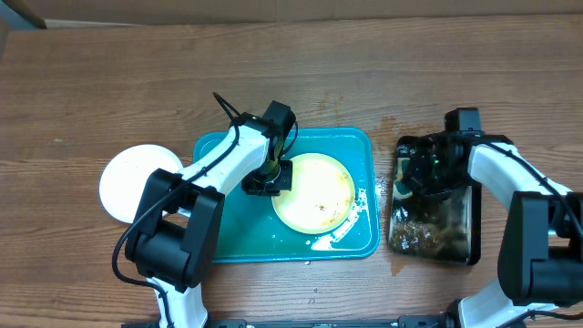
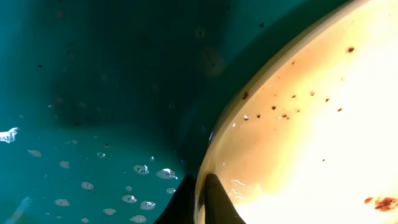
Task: Clean dirty plates on tray and stack at the side
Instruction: 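Dip the sponge in the black basin with the right gripper, then bring the wet sponge back to the yellow plate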
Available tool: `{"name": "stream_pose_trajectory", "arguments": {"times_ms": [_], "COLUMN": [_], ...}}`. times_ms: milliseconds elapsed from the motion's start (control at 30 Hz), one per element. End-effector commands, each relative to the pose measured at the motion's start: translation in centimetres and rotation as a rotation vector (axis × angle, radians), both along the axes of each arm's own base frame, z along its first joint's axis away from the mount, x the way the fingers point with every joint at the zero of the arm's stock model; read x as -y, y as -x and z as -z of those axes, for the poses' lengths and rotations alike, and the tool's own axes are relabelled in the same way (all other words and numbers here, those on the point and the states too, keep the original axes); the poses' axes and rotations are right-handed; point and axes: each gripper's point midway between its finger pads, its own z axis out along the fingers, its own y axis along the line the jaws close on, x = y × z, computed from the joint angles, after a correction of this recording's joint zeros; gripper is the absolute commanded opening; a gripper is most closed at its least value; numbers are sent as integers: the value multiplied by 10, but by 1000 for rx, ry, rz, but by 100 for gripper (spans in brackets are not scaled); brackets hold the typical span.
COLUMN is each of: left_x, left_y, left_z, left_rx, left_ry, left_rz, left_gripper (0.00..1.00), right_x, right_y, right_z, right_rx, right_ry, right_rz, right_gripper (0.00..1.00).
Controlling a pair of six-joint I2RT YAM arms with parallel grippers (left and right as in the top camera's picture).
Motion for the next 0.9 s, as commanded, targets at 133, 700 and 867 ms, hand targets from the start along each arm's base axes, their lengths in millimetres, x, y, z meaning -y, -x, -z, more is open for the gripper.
{"name": "stream_pose_trajectory", "arguments": {"times_ms": [133,700,867], "left_x": [-21,-21,-21], "left_y": [4,5,5], "left_z": [13,13,13], "left_rx": [-16,-17,-17], "left_ry": [-103,-103,-103], "left_rz": [-30,-30,-30], "left_gripper": [4,4,4], "right_x": [-33,14,6], "right_y": [34,19,11], "right_z": [7,8,-7], "right_rx": [-94,-75,-52], "right_ry": [75,239,201], "right_rz": [-167,-96,-177], "right_gripper": [4,4,4]}}
